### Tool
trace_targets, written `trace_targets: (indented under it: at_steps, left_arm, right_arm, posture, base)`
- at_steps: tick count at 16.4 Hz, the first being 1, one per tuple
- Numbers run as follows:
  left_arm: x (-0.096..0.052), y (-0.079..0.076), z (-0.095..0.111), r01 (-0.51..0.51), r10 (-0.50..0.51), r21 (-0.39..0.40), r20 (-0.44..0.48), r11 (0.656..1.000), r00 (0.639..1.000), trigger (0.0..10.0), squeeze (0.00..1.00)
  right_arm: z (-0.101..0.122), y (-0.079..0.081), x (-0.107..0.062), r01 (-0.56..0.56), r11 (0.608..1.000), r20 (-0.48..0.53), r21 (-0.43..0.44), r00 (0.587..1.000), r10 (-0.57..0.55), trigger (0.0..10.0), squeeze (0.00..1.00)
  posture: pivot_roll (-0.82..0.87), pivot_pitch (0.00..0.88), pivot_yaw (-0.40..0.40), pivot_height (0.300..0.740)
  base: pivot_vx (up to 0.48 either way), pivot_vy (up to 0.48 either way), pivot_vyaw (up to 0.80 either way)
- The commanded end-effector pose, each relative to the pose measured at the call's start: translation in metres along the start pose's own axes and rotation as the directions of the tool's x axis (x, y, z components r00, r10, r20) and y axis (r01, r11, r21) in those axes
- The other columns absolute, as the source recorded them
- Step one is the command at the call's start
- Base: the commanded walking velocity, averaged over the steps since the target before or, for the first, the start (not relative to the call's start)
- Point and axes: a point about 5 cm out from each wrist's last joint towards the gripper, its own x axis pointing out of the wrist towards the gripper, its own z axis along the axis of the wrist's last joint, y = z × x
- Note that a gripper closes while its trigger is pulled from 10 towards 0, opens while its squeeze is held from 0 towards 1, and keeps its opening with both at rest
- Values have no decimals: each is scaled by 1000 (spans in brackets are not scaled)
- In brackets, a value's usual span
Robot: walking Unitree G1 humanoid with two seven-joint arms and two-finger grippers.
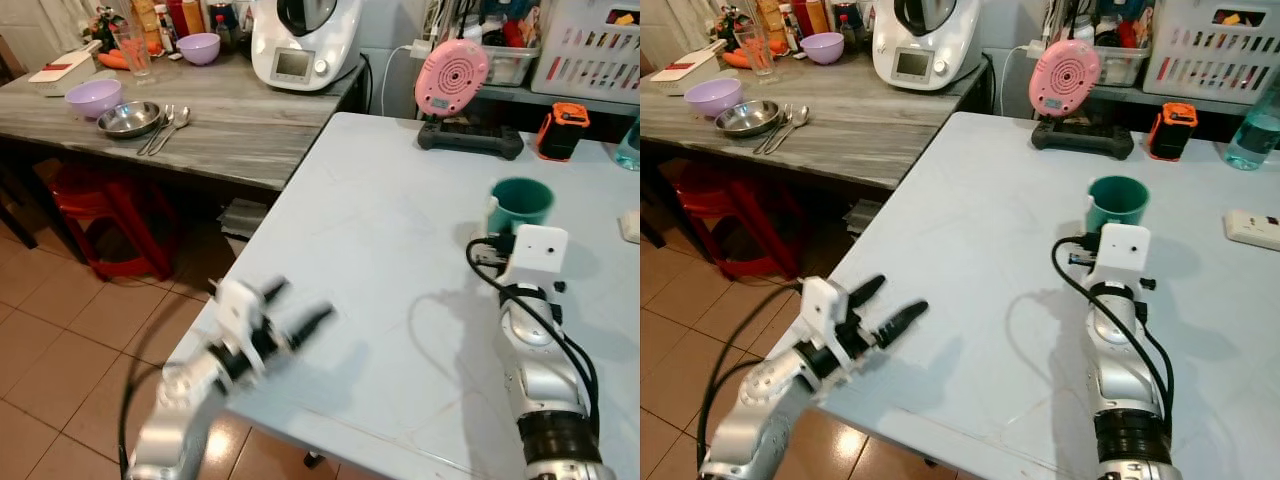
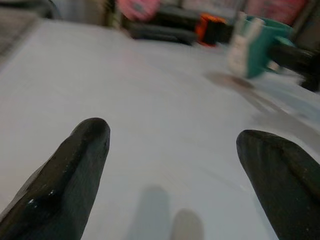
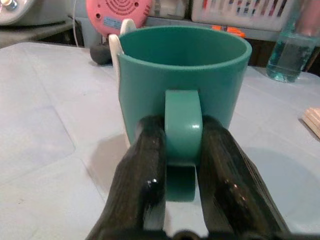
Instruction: Setting the table
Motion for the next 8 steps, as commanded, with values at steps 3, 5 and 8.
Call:
trace_targets:
  at_steps: [3, 5, 8]
  left_arm:
    - [-5, 48, 2, -356, 357, 38, -48, 934, 933, 10000, 0]
    - [-8, 59, 4, -408, 409, 30, -46, 912, 911, 10000, 0]
    - [-5, 64, 8, -419, 419, 11, -27, 908, 908, 10000, 0]
  right_arm:
    - [12, -3, -23, -15, 999, 56, 46, 998, 12, 9922, 0]
    - [10, -5, -36, -14, 998, 49, 53, 999, 12, 10000, 0]
    - [0, -7, -54, -20, 998, 10, 65, 1000, 19, 10000, 0]
  posture:
    - [-47, 0, 54, 740]
    - [-50, 0, 56, 740]
    - [-55, 0, 62, 740]
  base:
    - [0, 0, 0]
    - [0, 0, 0]
    - [0, 0, 0]
